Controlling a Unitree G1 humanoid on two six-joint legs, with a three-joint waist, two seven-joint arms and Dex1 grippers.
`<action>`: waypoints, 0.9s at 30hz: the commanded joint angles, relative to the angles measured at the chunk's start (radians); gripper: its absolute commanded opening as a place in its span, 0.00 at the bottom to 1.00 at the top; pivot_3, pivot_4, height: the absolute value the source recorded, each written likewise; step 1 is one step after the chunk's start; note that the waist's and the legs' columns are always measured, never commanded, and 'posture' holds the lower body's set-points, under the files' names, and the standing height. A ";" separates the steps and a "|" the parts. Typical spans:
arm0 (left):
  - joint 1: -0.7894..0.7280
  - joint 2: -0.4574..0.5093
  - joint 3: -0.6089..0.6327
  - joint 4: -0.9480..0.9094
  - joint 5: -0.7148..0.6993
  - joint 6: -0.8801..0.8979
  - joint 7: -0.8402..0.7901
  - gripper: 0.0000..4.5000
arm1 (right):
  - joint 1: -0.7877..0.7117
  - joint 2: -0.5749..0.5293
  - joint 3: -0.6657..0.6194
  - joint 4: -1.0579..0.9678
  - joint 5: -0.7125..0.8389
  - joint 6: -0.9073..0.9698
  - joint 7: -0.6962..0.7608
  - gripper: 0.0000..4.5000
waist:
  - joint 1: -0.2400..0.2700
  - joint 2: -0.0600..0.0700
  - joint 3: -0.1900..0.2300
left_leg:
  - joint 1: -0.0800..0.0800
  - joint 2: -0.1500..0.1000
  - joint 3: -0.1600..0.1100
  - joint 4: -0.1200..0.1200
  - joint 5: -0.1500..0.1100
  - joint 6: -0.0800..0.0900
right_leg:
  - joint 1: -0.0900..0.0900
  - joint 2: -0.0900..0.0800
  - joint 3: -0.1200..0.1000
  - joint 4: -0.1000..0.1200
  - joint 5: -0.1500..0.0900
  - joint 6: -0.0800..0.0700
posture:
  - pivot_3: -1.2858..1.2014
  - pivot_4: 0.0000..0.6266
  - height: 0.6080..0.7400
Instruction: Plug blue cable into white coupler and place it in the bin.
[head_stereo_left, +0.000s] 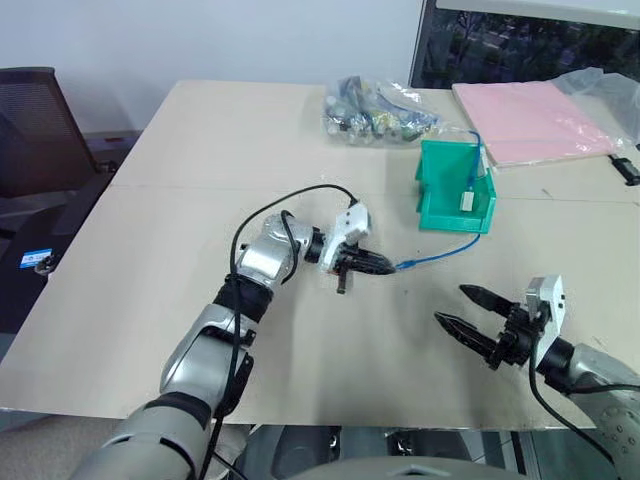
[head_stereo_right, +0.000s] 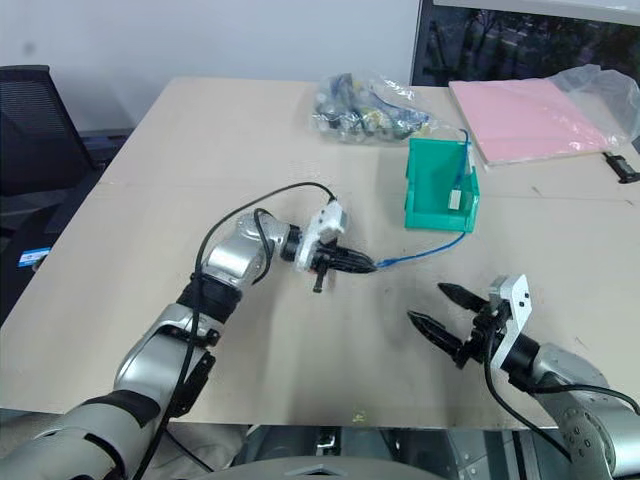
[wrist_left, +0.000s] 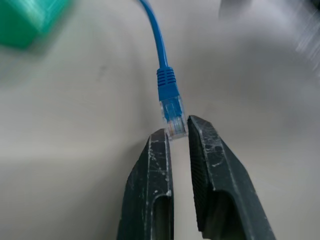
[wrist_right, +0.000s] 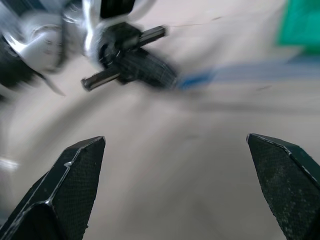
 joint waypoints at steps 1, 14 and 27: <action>0.016 0.018 0.048 -0.145 -0.158 0.221 -0.026 0.01 | -0.028 0.023 0.001 -0.026 0.148 0.055 -0.030 1.00 | -0.003 0.000 0.000 | 0.000 0.000 0.000 0.000 0.000 0.000 | 0.000 0.000 0.000 0.000 0.000 0.000 | 0.52 0.24 1.00; 0.053 0.025 0.078 -0.213 -0.265 0.359 0.039 0.00 | -0.237 0.134 0.028 0.025 0.323 0.084 -0.183 0.64 | 0.000 0.000 0.000 | 0.000 -0.001 0.000 0.000 0.001 -0.002 | 0.000 0.001 0.001 -0.001 0.000 0.000 | 0.52 0.24 1.00; 0.092 0.020 0.065 -0.246 -0.221 0.231 0.103 0.38 | -0.274 0.103 0.022 0.052 0.362 0.092 -0.217 0.00 | -0.001 0.000 0.000 | 0.000 -0.001 0.000 0.000 0.000 0.000 | 0.000 0.001 0.002 0.000 0.000 0.000 | 0.52 0.24 1.00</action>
